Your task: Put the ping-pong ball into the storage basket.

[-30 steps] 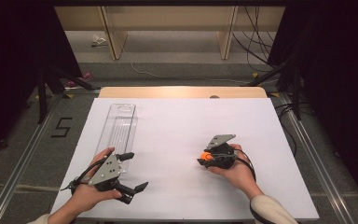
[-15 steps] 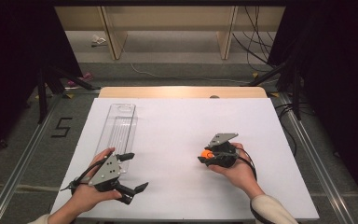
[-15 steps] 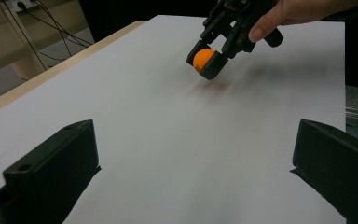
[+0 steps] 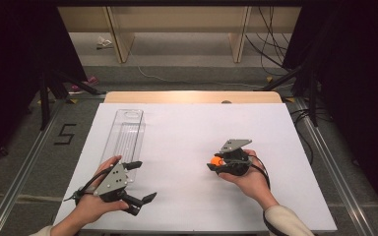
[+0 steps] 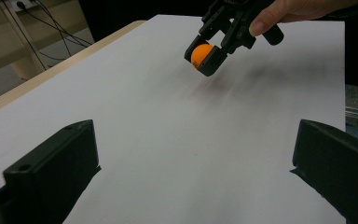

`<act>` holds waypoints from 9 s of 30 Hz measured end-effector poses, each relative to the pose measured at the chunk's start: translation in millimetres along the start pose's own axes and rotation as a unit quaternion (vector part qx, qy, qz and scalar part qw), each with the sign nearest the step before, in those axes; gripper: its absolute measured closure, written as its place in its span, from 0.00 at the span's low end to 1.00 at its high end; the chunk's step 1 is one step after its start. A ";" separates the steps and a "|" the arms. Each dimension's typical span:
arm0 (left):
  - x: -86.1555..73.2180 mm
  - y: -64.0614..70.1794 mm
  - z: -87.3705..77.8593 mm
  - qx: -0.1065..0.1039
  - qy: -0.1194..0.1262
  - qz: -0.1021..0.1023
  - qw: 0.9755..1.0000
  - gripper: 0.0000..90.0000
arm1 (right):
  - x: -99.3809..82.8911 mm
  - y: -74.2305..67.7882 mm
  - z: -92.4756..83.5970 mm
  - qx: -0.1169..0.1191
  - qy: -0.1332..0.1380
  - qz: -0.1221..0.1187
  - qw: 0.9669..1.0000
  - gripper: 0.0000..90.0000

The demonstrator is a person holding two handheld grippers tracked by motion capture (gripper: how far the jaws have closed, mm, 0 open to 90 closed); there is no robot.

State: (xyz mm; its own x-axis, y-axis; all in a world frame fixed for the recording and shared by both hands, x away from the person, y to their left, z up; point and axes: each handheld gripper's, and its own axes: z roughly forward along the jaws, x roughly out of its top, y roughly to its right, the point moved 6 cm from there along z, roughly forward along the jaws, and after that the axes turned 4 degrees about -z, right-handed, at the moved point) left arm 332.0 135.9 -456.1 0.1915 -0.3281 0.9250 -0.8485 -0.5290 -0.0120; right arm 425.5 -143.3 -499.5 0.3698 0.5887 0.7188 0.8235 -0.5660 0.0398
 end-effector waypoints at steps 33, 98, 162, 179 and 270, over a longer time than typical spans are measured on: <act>-0.2 0.6 0.2 -0.002 -0.002 0.001 1.000 0.00 | 9.0 -2.9 -2.5 0.002 0.017 -0.005 1.000 0.57; -0.9 1.8 0.6 -0.003 -0.005 0.004 1.000 0.00 | 34.2 -10.5 1.9 0.011 0.046 -0.016 0.999 0.57; -1.4 2.0 0.6 -0.004 -0.007 0.006 1.000 0.00 | 60.0 -19.7 12.4 0.026 0.071 -0.021 0.997 0.57; -1.4 2.3 0.7 -0.005 -0.008 0.007 1.000 0.00 | 65.5 -21.4 16.5 0.031 0.076 -0.021 0.996 0.57; -2.2 3.2 0.8 -0.008 -0.012 0.009 1.000 0.00 | 93.1 -27.4 32.7 0.045 0.091 -0.029 0.994 0.57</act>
State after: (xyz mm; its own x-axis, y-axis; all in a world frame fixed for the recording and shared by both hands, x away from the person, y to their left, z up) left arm 329.3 134.4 -458.5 0.1881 -0.3558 0.9154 -0.8594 -0.5108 -0.0220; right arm 451.4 -54.1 -456.4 0.2436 0.5002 0.8309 0.8795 -0.4750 0.0282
